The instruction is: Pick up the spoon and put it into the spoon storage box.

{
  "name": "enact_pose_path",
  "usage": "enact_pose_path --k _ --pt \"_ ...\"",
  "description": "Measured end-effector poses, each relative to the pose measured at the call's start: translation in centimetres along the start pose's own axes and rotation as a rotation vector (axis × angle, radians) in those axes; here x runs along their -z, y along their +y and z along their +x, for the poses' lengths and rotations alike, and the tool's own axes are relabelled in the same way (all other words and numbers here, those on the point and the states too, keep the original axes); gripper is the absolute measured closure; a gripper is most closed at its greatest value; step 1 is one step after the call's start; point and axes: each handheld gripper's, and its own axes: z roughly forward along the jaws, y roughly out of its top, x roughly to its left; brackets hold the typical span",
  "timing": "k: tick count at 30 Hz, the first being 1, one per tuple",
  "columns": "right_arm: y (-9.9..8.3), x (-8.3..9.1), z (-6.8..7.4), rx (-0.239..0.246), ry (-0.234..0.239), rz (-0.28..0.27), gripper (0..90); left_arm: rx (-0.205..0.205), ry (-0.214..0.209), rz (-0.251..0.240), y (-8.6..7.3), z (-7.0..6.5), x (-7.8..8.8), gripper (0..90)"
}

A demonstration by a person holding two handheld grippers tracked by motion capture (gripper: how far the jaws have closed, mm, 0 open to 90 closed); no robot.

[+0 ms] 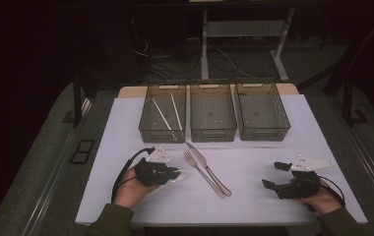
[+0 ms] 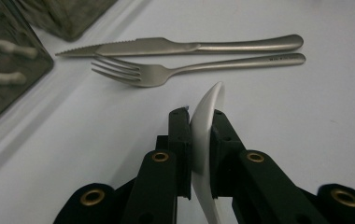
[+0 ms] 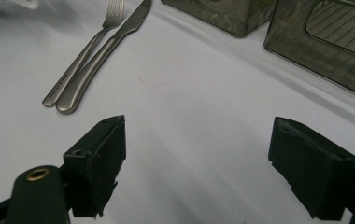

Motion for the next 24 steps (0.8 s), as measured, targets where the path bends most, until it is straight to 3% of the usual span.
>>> enact_pose_path --k 13,24 --pt "0.0 -0.1 -0.1 -0.005 -0.008 0.002 18.8 -0.010 0.012 -0.011 1.3 0.5 0.3 80.7" --pt "0.1 0.2 -0.2 -0.030 -0.003 -0.018 18.8 -0.027 -0.001 -0.039 4.0 1.0 0.8 80.7"
